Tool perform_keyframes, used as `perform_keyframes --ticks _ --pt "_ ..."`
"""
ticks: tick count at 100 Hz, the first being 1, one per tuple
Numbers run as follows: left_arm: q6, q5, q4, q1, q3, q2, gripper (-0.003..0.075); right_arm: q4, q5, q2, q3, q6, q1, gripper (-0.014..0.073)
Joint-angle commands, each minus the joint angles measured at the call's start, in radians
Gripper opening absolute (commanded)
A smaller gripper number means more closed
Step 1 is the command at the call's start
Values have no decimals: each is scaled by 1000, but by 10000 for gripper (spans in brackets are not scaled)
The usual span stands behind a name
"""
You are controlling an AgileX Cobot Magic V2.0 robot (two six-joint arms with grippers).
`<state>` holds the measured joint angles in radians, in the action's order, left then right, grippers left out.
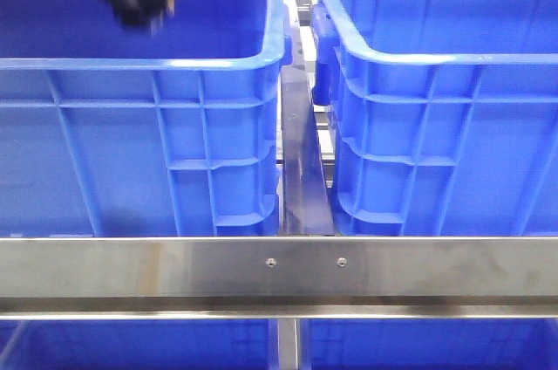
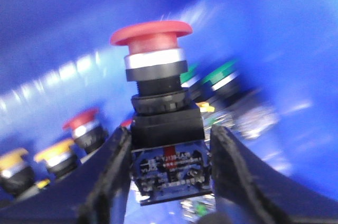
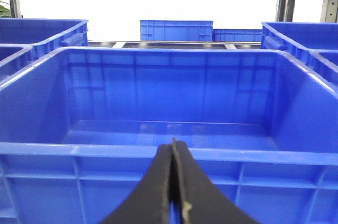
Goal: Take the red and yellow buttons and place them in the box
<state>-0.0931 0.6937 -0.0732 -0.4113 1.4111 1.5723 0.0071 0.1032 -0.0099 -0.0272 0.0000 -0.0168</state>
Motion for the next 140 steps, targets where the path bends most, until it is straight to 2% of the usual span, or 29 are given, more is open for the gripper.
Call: perform_keyframes --ticks 1,29,54,65,74,89,119,129,140 --pt "-2 -25 -8 -36 32 -118 63 -7 88 -25 20 0 7 -68" --pt "-2 25 -8 -198 2 -285 63 -7 87 -25 20 0 7 -68" --pt "-2 53 -8 -378 -52 -320 63 -7 166 -25 20 0 7 -68" --pt "-2 58 -8 -448 -57 -318 63 -7 153 -25 51 50 7 -68" --pt "-2 58 -8 -485 -57 -318 63 3 68 -25 115 84 7 -68" --pt "-2 58 -8 -498 -57 -318 63 64 -165 18 287 107 7 -68" --pt "-2 58 -8 -498 -57 -318 63 198 -662 353 704 107 4 -68" --pt "-2 58 -8 -498 -57 -318 63 252 -732 460 781 107 4 -68" --pt "-2 58 -8 -498 -57 -318 63 284 -742 532 798 107 4 -68"
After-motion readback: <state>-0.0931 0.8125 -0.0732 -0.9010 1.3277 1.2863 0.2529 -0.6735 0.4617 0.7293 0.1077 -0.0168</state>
